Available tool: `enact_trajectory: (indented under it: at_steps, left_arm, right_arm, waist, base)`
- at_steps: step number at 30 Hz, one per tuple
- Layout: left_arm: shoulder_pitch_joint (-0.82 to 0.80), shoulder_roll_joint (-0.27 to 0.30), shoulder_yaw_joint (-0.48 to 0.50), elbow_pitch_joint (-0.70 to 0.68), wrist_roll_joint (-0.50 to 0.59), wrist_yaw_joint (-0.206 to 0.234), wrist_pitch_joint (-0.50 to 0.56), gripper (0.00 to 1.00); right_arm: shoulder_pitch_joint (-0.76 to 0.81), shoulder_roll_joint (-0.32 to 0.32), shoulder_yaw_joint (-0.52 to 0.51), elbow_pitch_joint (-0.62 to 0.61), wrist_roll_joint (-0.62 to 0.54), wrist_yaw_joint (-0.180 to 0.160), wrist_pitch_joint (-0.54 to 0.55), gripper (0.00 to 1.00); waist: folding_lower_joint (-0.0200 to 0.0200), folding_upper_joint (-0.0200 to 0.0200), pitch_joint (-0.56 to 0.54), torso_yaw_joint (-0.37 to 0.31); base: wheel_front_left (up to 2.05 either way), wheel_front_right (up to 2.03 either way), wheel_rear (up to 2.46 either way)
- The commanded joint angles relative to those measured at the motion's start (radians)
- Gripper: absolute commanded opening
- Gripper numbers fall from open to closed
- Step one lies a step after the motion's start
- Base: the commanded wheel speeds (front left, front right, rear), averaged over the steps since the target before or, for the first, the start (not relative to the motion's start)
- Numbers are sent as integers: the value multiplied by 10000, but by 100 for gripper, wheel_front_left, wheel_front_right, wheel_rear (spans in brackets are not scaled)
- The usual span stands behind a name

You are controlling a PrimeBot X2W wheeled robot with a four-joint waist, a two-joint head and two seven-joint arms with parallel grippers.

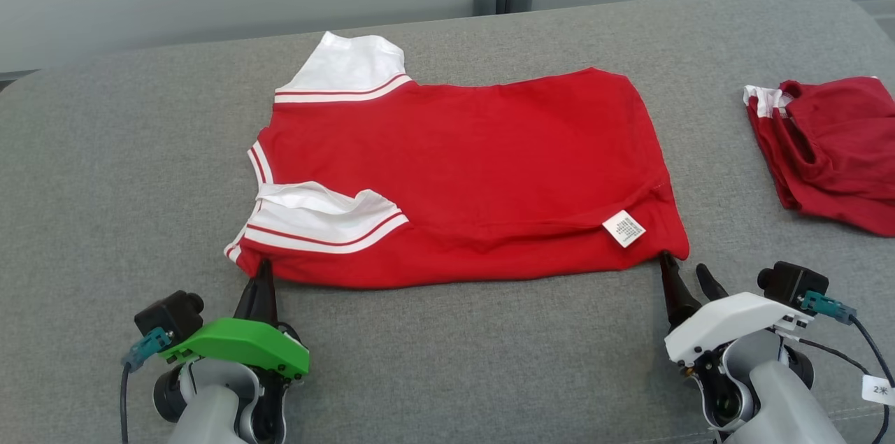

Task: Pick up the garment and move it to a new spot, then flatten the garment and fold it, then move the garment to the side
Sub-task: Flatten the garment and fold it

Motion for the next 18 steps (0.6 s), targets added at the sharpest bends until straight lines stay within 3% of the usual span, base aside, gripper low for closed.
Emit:
enact_trajectory:
  at_steps: [1,11,18]
  left_arm:
    - [104,46,-10,-69,10,-24,-71,0]
    - [152,37,-168,-310,-29,57,-80,0]
    - [225,37,-159,-410,-55,98,-84,0]
  right_arm:
    - [-188,-44,24,177,28,4,-31,100]
    - [-1486,-41,327,2143,1271,4,-405,100]
    - [-1525,-74,798,2202,1391,4,-780,100]
  waist:
    - [0,0,24,81]
    - [0,0,85,270]
    - [0,0,68,271]
  base:
    - [0,0,0]
    - [0,0,0]
    - [0,0,0]
